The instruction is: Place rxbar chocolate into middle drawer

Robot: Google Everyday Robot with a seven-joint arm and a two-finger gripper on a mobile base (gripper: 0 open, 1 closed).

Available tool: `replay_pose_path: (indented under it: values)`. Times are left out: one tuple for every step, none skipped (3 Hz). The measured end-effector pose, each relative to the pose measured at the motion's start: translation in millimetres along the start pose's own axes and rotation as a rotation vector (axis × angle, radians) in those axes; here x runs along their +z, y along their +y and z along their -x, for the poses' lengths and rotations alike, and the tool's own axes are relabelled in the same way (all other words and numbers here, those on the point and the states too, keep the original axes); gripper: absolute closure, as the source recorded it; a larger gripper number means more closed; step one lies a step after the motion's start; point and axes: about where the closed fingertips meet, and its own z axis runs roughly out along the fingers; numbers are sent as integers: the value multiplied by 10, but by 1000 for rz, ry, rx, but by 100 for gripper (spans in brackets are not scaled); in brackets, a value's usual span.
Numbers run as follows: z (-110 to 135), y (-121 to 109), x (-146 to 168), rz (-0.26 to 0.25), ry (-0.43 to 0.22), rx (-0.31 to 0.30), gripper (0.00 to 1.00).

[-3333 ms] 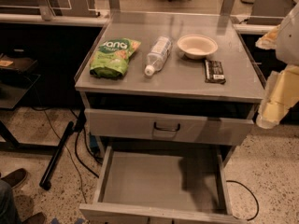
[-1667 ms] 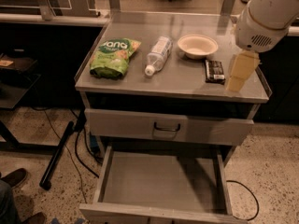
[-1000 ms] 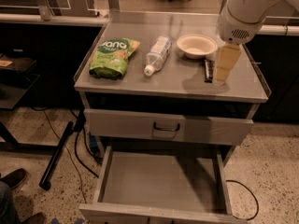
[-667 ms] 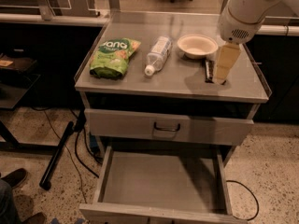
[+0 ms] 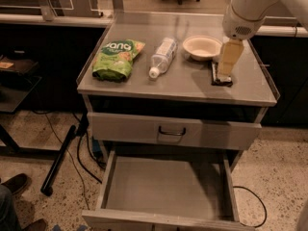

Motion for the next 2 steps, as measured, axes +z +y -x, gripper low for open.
replay_pose_path:
  values:
    - [-59, -27, 130, 18, 6, 4, 0]
    - [-133, -46, 260, 37, 13, 14, 0]
